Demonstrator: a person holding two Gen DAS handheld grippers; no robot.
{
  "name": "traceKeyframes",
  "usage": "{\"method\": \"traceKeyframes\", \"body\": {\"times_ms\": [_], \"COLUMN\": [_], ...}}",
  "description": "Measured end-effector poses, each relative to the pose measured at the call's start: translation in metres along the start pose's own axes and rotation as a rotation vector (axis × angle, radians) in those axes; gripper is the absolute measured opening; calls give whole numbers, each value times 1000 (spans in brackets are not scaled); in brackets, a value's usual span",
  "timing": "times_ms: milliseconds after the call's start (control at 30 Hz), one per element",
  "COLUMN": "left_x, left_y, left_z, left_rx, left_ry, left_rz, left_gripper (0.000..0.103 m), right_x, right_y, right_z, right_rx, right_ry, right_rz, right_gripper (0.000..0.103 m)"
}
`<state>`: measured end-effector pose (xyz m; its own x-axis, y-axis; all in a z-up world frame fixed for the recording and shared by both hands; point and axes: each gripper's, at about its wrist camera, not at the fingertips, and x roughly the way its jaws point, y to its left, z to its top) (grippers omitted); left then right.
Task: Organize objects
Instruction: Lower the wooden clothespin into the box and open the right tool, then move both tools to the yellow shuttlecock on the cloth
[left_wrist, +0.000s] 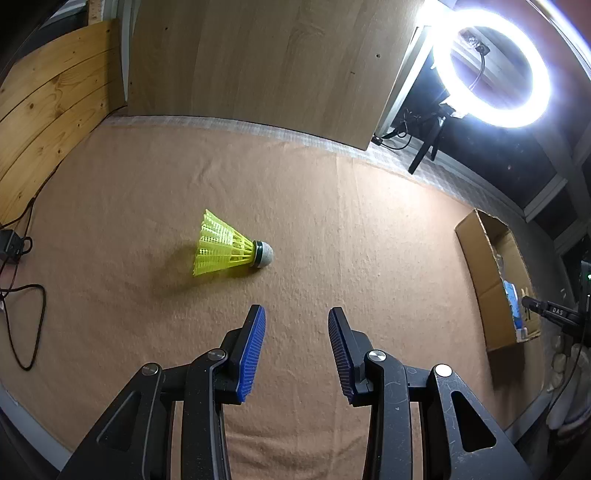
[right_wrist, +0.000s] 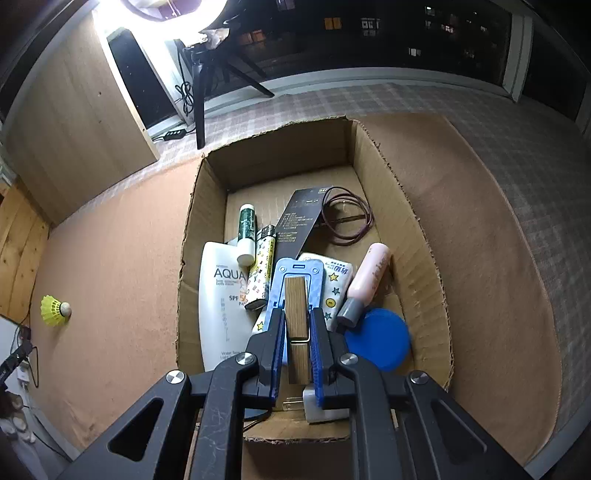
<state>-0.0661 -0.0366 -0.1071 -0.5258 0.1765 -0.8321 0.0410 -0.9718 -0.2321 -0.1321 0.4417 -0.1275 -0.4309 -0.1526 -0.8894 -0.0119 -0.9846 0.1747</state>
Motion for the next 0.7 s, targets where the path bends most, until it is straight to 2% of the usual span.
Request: {"method": "traceKeyframes", "body": {"times_ms": [100, 233, 333, 467, 533, 700], "left_x": [1, 0, 2, 8, 12, 23], "left_y": [1, 9, 18, 32, 37, 48], "left_z": [-1, -1, -1, 0, 1, 1], "left_rx": [-3, -17, -29, -49, -48, -62], "left_ry": [1, -2, 1, 13, 20, 35], "left_rz": [6, 16, 28, 36, 42, 26], "left_gripper": [38, 38, 38, 38, 38, 38], "right_x": [-2, -8, -11, -14, -13, -6], "right_y": [2, 7, 15, 36, 51, 108], "right_z": [-1, 0, 2, 4, 5, 7], "right_rx": [-2, -8, -13, -39, -65, -178], "right_ry": [-6, -22, -34, -35, -29, -1], "right_rz": [-14, -16, -3, 40, 72, 169], "right_gripper": [14, 25, 26, 27, 32, 36]}}
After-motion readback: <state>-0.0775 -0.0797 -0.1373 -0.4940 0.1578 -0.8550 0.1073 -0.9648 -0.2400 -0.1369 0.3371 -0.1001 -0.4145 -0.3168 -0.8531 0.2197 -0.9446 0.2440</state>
